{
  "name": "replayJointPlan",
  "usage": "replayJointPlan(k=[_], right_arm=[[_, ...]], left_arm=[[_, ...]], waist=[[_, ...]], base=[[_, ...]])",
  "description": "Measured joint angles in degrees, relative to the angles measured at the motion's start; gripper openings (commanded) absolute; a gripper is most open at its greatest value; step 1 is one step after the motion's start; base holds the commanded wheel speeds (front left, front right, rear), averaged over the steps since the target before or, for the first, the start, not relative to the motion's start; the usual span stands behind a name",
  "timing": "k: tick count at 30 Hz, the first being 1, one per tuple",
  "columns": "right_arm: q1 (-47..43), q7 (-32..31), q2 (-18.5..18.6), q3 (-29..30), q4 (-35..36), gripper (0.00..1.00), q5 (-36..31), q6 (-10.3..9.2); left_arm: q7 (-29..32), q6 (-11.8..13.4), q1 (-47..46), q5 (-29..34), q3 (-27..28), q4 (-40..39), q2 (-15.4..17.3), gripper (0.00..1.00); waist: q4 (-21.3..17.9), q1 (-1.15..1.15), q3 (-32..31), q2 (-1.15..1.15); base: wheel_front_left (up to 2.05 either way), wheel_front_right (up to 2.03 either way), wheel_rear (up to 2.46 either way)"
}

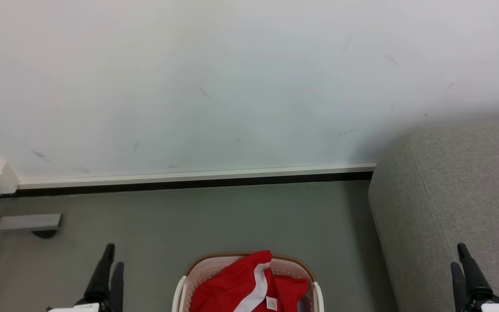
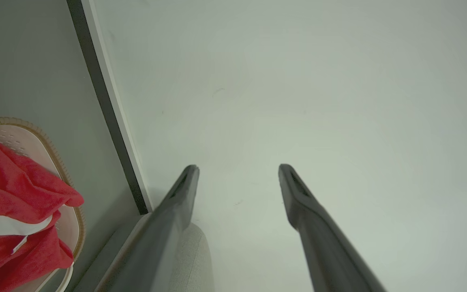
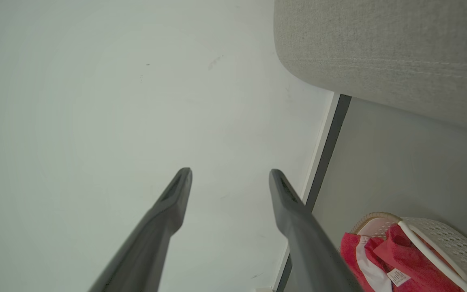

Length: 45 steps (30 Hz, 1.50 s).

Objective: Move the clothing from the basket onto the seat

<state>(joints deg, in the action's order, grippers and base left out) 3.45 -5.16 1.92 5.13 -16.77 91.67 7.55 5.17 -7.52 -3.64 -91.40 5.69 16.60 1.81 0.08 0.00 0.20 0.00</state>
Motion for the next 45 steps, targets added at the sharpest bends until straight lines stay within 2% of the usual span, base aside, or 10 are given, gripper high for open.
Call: replayJointPlan(k=[7, 11, 30, 32, 45], right_arm=[[0.3, 1.9, 0.0, -1.1, 0.0, 1.0, -5.7, 0.0], [0.5, 3.0, 0.0, -1.6, 0.4, 1.0, -10.5, 0.0], [1.2, 7.1, 0.1, -6.0, 3.8, 1.0, -35.4, 0.0], [1.2, 7.7, 0.2, -6.6, 3.8, 1.0, -39.3, 0.0], [1.7, 10.2, 0.2, -8.0, 3.2, 1.0, -50.6, 0.0]], left_arm=[[-2.1, 0.0, 0.0, 2.5, -0.1, 0.0, 0.0, 1.0], [-3.0, 0.5, 0.0, 6.1, 0.3, -0.1, 0.0, 1.0], [-7.1, 4.0, 0.4, 25.7, -1.4, -4.0, 0.1, 1.0], [-7.5, 4.6, 0.7, 29.6, -2.1, -4.0, 0.1, 1.0], [-10.2, 6.8, 1.2, 42.1, -3.8, -4.1, 0.2, 1.0]], waist=[[0.2, 0.0, 0.0, 0.0], [0.3, 0.0, 0.1, 0.0], [0.6, 0.0, 0.3, 0.0], [0.6, 0.0, 0.3, 0.0], [0.9, 0.0, 0.3, 0.0]], base=[[0.0, 0.0, 0.0], [0.0, 0.0, 0.0], [0.0, 0.0, 0.0], [0.0, 0.0, 0.0], [0.0, 0.0, 0.0]])
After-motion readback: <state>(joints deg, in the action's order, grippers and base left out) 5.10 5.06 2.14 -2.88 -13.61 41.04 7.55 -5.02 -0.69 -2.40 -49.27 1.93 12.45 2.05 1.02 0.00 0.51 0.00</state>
